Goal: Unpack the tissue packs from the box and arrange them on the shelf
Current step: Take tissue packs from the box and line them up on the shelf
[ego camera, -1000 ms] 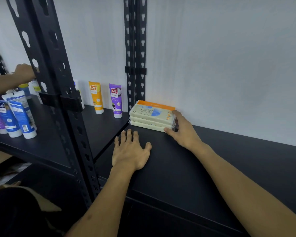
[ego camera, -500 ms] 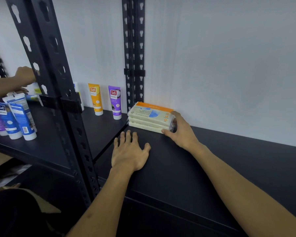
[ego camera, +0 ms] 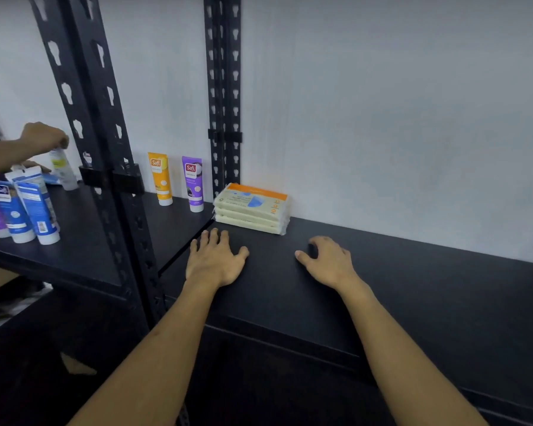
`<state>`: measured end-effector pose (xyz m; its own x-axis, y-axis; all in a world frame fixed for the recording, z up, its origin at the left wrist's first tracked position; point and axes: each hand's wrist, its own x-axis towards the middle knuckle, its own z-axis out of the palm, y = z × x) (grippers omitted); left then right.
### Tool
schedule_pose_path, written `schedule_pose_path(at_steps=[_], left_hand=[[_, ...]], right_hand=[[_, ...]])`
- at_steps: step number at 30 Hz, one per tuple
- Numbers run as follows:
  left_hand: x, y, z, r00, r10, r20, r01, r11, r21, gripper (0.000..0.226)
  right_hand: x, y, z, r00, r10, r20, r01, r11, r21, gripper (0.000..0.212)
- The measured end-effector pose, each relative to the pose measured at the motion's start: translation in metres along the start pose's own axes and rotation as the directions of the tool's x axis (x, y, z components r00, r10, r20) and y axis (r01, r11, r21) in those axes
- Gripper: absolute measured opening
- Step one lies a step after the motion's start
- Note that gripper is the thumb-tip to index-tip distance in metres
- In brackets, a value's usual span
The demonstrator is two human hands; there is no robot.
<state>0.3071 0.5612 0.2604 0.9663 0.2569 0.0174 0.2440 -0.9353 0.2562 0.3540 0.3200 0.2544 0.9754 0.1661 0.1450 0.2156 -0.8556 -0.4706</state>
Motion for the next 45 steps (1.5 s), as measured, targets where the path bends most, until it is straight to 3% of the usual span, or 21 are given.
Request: schedule_pose_path(at_steps=[5,8,11,16,20,22,26,28,31,34,37,39,41,45], left_hand=[[-0.008,-0.003,-0.003,0.998,0.018,-0.061,-0.021,0.999,-0.044,0.074],[-0.018,-0.002,-0.009,0.99,0.062,-0.127,-0.069,0.996,-0.055,0.06],[-0.041,0.001,-0.013,0.978,0.116,-0.173,-0.127,0.991,-0.052,0.046],[-0.103,0.009,0.013,0.948,0.142,-0.285,-0.179,0.978,-0.108,0.048],[-0.163,0.012,0.061,0.878,0.185,-0.441,-0.276,0.95,-0.15,0.06],[-0.189,0.012,0.076,0.872,0.204,-0.445,-0.33,0.917,-0.226,0.06],[-0.246,0.02,0.109,0.882,0.196,-0.428,-0.373,0.846,-0.382,0.059],[-0.272,0.025,0.139,0.917,0.219,-0.334,-0.355,0.831,-0.429,0.053],[-0.305,0.024,0.202,0.953,0.292,-0.082,-0.298,0.853,-0.429,0.053],[-0.34,0.016,0.267,0.931,0.305,0.199,-0.19,0.874,-0.448,0.05],[-0.364,0.006,0.305,0.84,0.306,0.448,-0.075,0.884,-0.462,0.048],[-0.362,0.003,0.319,0.786,0.315,0.531,-0.069,0.9,-0.431,0.048],[-0.354,0.0,0.329,0.788,0.273,0.551,-0.033,0.913,-0.406,0.05],[-0.345,-0.011,0.355,0.77,0.17,0.614,0.061,0.94,-0.337,0.055]], right_hand=[[-0.07,0.0,-0.009,0.997,-0.006,-0.082,-0.002,0.996,-0.094,0.047],[-0.117,0.002,-0.016,0.987,-0.051,-0.154,0.023,0.983,-0.18,0.041],[-0.16,0.009,-0.012,0.97,-0.114,-0.214,0.059,0.967,-0.247,0.047],[-0.228,0.03,0.018,0.933,-0.208,-0.294,0.116,0.946,-0.302,0.053],[-0.268,0.043,0.027,0.909,-0.207,-0.362,0.164,0.976,-0.146,0.053],[-0.29,0.042,0.034,0.92,-0.171,-0.354,0.153,0.985,-0.079,0.058],[-0.353,0.067,0.081,0.998,0.018,-0.067,-0.007,0.987,0.16,0.089],[-0.381,0.089,0.117,0.983,0.124,0.133,-0.149,0.969,0.198,0.088],[-0.407,0.118,0.157,0.9,0.255,0.353,-0.34,0.918,0.204,0.084],[-0.414,0.139,0.169,0.818,0.354,0.453,-0.49,0.841,0.228,0.083],[-0.415,0.154,0.176,0.746,0.436,0.503,-0.581,0.796,0.172,0.076],[-0.418,0.16,0.183,0.733,0.443,0.517,-0.575,0.809,0.123,0.058],[-0.422,0.158,0.189,0.741,0.417,0.525,-0.545,0.831,0.109,0.033],[-0.425,0.165,0.216,0.739,0.394,0.546,-0.527,0.843,0.106,0.042]])
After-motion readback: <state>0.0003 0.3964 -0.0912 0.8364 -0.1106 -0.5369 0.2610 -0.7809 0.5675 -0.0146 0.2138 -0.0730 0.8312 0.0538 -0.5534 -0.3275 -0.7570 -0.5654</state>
